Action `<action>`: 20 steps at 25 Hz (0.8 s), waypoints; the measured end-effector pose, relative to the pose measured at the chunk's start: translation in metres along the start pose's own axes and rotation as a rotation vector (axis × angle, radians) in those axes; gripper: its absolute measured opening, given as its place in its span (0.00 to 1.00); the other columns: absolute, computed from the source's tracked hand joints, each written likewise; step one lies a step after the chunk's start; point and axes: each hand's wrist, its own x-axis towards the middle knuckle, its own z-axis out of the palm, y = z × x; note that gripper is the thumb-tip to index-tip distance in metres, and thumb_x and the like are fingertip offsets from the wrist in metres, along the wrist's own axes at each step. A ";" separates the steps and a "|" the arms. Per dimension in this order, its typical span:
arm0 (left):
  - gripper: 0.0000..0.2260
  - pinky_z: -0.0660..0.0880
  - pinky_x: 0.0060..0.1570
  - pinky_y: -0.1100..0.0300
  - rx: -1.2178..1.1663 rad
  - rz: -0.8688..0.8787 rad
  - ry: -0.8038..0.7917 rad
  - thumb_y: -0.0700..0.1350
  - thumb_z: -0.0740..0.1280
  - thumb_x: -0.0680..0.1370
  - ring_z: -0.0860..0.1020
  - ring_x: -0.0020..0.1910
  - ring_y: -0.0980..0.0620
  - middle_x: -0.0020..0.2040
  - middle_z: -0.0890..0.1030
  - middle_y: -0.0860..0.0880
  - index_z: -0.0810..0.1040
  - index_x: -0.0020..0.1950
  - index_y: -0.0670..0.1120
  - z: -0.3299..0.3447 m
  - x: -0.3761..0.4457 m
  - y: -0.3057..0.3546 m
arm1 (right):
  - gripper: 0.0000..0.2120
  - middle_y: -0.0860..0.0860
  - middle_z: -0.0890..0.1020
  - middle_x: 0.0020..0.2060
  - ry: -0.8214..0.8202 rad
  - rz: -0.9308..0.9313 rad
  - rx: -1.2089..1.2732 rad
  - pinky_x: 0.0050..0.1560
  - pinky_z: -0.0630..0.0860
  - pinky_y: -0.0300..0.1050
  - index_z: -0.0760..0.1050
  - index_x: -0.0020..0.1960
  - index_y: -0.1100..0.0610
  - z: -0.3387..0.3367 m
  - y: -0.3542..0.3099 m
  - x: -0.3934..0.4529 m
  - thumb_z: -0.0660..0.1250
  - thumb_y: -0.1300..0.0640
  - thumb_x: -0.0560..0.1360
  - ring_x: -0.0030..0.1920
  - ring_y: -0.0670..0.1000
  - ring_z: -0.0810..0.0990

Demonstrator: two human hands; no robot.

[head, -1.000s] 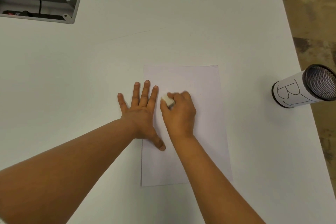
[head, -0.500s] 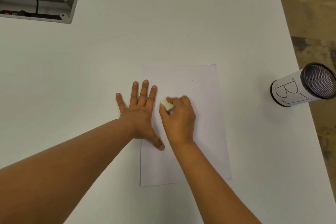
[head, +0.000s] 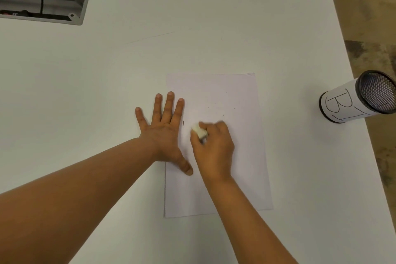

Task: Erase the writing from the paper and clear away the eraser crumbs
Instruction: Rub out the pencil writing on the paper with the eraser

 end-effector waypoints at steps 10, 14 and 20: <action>0.71 0.31 0.62 0.31 0.008 -0.015 0.002 0.74 0.70 0.46 0.17 0.60 0.46 0.56 0.12 0.51 0.13 0.57 0.53 0.000 -0.001 0.001 | 0.12 0.48 0.74 0.41 0.038 0.055 0.029 0.39 0.66 0.24 0.78 0.50 0.59 -0.005 0.004 -0.018 0.72 0.57 0.69 0.39 0.46 0.76; 0.71 0.29 0.60 0.32 0.000 -0.008 0.005 0.75 0.70 0.45 0.16 0.60 0.46 0.56 0.12 0.52 0.13 0.57 0.54 0.000 0.000 0.001 | 0.11 0.53 0.77 0.42 0.027 0.032 0.010 0.38 0.66 0.29 0.78 0.49 0.60 0.004 -0.004 0.004 0.72 0.58 0.69 0.39 0.47 0.75; 0.70 0.30 0.60 0.32 0.017 -0.014 -0.005 0.76 0.69 0.45 0.16 0.60 0.45 0.55 0.12 0.51 0.11 0.54 0.54 -0.001 0.000 0.000 | 0.11 0.57 0.77 0.48 0.010 0.035 0.013 0.42 0.68 0.36 0.77 0.52 0.62 0.019 -0.025 0.069 0.69 0.58 0.72 0.45 0.54 0.77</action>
